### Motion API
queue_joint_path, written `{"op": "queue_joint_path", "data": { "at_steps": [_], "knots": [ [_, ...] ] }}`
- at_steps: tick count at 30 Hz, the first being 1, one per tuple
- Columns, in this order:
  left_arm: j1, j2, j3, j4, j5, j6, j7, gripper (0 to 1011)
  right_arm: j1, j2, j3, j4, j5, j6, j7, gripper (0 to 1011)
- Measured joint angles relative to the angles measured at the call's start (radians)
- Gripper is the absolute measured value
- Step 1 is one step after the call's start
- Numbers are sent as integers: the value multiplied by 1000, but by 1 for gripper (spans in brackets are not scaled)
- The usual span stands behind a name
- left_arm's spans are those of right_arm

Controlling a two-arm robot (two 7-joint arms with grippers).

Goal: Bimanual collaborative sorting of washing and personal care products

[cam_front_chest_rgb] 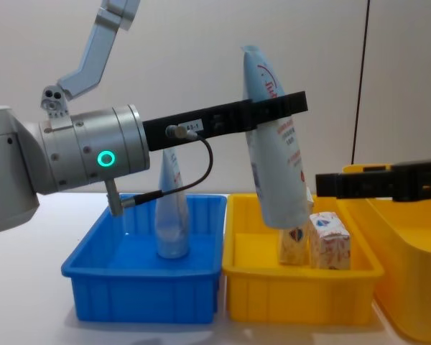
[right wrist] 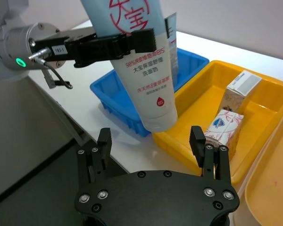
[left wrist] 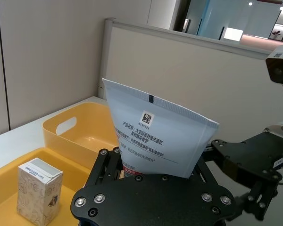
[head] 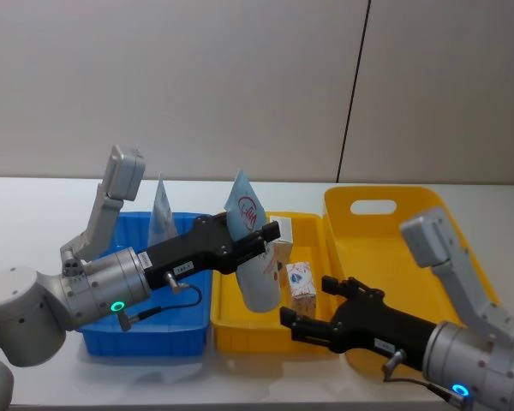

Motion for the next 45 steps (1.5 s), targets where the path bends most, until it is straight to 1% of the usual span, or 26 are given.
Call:
{"op": "queue_joint_path", "data": {
  "at_steps": [4, 5, 8, 11, 12, 15, 16, 19, 22, 32, 39, 40, 41, 43, 44, 45],
  "knots": [
    [0, 0, 0, 0, 0, 0, -1, 419, 27, 1, -27, 16, -23, 4, -1, 1003],
    [0, 0, 0, 1, -1, 0, -1, 419, 38, -1, -40, 25, -37, 2, -8, 1003],
    [-1, 0, 1, 1, -1, 0, -2, 419, 52, -7, -58, 38, -57, -4, -21, 1003],
    [-1, 0, 1, 1, -1, 0, -2, 419, 69, -18, -77, 55, -90, -20, -46, 1003],
    [-1, 0, 1, 1, -1, 0, -2, 419, 77, -25, -88, 66, -106, -29, -59, 1003],
    [-1, 0, 1, 2, -1, 0, -2, 419, 91, -39, -104, 85, -129, -42, -77, 1003],
    [-1, 0, 1, 2, -1, 0, -2, 419, 99, -48, -113, 96, -147, -52, -89, 1003],
    [-1, 0, 1, 2, -1, 0, -3, 419, 114, -63, -129, 117, -167, -66, -104, 1003],
    [-1, 0, 1, 2, -1, 0, -3, 419, 136, -87, -151, 150, -196, -83, -120, 1003],
    [-1, 0, 1, 2, 0, 0, -3, 419, 184, -140, -198, 225, -244, -110, -135, 1003],
    [-1, 0, 1, 2, 0, 0, -3, 419, 205, -166, -218, 261, -272, -120, -144, 1000],
    [-1, 0, 1, 2, 0, 0, -3, 419, 206, -168, -220, 265, -274, -121, -144, 994],
    [-1, 0, 1, 2, 0, 0, -3, 419, 209, -172, -222, 270, -277, -122, -146, 957],
    [-1, 0, 1, 2, 0, 0, -3, 419, 212, -175, -225, 275, -281, -124, -147, 930],
    [-1, 0, 1, 2, 0, 0, -3, 419, 214, -178, -227, 279, -284, -125, -148, 881],
    [-1, 0, 1, 2, 0, 0, -3, 419, 216, -179, -229, 281, -285, -126, -149, 867]
  ]
}}
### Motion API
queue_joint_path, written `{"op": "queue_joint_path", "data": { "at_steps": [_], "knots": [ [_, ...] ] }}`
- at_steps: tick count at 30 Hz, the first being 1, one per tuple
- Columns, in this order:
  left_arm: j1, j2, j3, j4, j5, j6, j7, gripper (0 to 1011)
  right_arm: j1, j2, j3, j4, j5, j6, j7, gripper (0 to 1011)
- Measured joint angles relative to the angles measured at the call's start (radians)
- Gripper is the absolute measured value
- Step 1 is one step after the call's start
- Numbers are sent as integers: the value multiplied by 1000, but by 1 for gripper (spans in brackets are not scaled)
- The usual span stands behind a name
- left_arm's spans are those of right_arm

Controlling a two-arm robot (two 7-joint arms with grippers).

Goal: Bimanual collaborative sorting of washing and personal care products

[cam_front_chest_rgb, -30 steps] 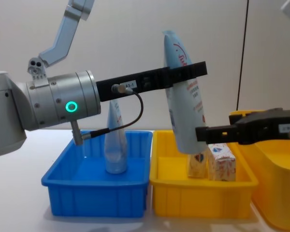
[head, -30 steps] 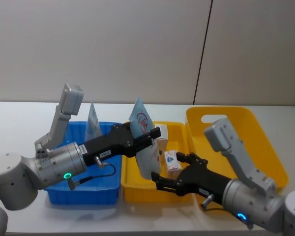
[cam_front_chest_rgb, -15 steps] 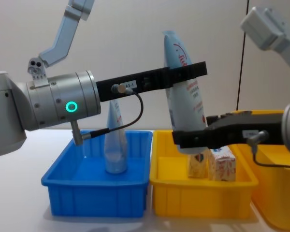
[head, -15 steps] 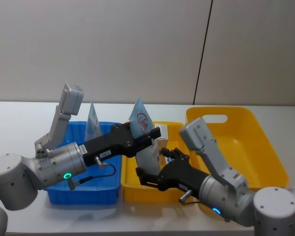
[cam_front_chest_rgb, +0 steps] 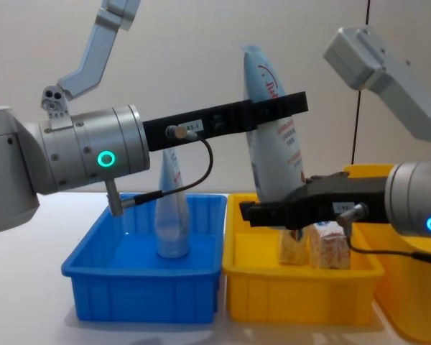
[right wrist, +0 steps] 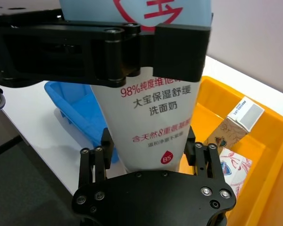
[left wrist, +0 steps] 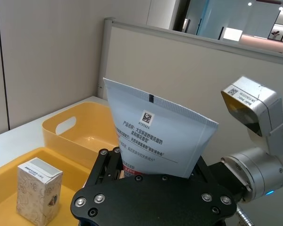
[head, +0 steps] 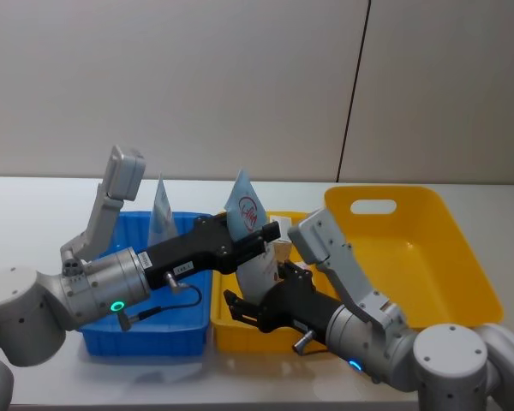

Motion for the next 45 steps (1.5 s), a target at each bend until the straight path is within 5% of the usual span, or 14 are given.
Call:
{"op": "queue_joint_path", "data": {
  "at_steps": [9, 19, 39, 45],
  "knots": [
    [0, 0, 0, 0, 0, 0, 0, 419, 9, -11, -9, 15, -11, -5, -3, 637],
    [0, 0, 0, 0, 0, 0, 0, 416, 13, -16, -13, 24, -16, -7, -5, 637],
    [0, 0, 0, 0, 0, 0, 0, 997, -17, -38, 36, 2, -26, -31, -73, 637],
    [0, 0, 0, 0, 0, 0, 0, 1001, -37, -40, 75, -19, -35, -56, -119, 637]
  ]
}}
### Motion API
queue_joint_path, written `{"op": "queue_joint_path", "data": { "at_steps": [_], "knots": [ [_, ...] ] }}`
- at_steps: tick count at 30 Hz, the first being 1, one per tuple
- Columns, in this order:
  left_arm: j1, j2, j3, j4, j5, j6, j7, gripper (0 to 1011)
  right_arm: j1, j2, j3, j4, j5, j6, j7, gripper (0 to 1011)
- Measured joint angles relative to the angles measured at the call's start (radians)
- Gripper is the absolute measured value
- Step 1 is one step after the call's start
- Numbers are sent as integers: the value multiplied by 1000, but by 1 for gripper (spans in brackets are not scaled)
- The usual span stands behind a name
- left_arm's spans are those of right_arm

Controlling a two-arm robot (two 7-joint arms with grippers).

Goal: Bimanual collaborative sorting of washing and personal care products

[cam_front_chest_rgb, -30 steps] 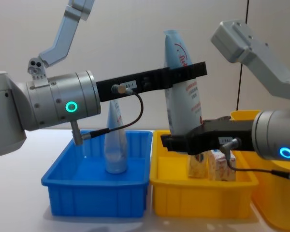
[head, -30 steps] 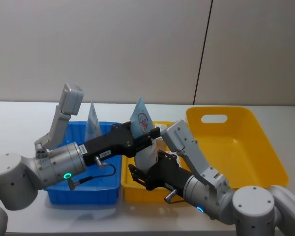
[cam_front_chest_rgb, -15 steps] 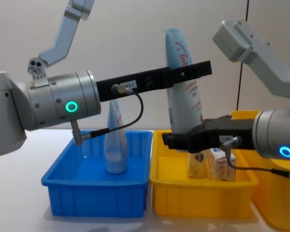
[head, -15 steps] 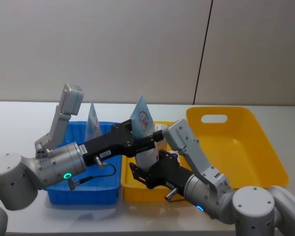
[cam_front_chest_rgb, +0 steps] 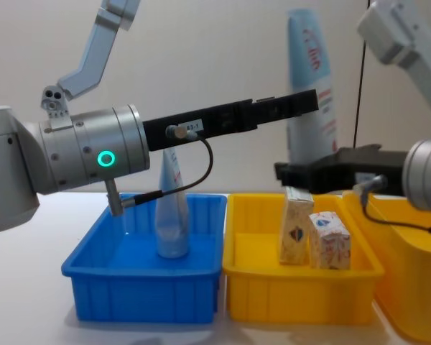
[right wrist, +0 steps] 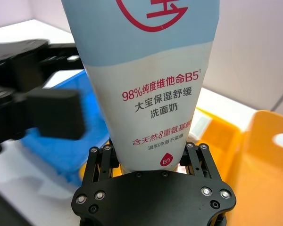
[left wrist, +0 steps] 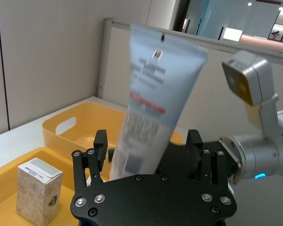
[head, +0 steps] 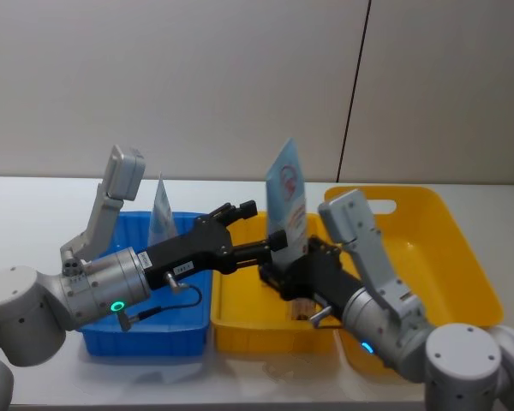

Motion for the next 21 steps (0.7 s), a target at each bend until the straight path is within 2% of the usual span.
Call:
{"op": "queue_joint_path", "data": {
  "at_steps": [3, 11, 12, 21],
  "knots": [
    [0, 0, 0, 0, 0, 0, 0, 1001, -9, 0, 16, -9, -2, -8, -20, 637],
    [0, 0, 0, 0, 0, 0, 0, 1001, -42, -4, 90, -53, -9, -14, -100, 635],
    [0, 0, 0, 0, 0, 0, 0, 1001, -42, -4, 90, -53, -9, -14, -100, 635],
    [0, 0, 0, 0, 0, 0, 0, 1001, -75, -14, 163, -92, -13, 40, -184, 635]
  ]
}}
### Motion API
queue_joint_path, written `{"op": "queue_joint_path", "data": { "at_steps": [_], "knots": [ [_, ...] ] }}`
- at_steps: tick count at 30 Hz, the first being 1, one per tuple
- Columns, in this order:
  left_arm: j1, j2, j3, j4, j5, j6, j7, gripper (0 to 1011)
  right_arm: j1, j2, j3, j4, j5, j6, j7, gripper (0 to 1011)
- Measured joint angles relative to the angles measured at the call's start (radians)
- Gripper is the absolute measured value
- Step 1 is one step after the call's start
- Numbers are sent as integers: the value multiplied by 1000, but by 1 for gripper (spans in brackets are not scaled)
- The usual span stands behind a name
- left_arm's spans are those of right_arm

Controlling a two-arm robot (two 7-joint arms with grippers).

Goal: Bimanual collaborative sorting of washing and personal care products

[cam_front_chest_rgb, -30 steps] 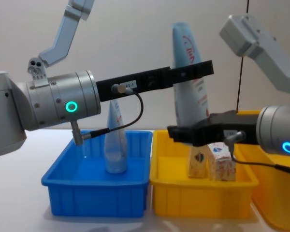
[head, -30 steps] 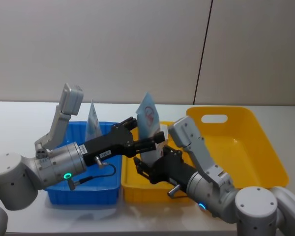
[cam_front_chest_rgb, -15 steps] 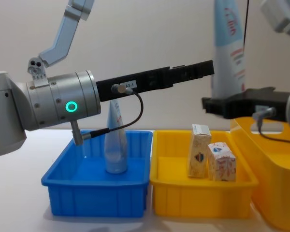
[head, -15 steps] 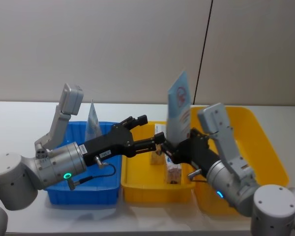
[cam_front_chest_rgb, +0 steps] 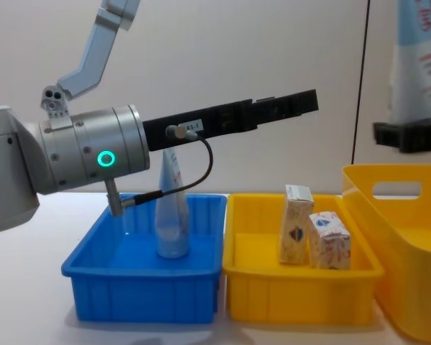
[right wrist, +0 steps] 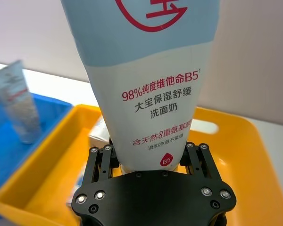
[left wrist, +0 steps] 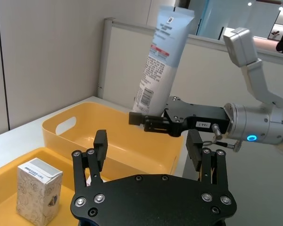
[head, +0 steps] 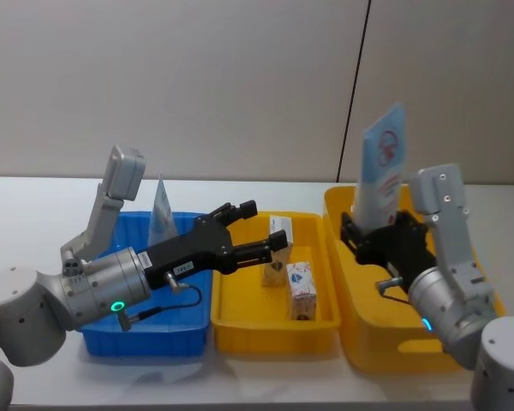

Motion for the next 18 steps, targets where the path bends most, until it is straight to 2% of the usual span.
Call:
{"op": "queue_joint_path", "data": {
  "at_steps": [9, 14, 18],
  "knots": [
    [0, 0, 0, 0, 0, 0, 0, 1001, -16, -16, 58, -9, -2, 102, -75, 635],
    [0, 0, 0, 0, 0, 0, 0, 1001, -11, -29, 81, 19, -4, 161, -112, 637],
    [0, 0, 0, 0, 0, 0, 0, 1001, -1, -39, 91, 46, -8, 185, -130, 637]
  ]
}}
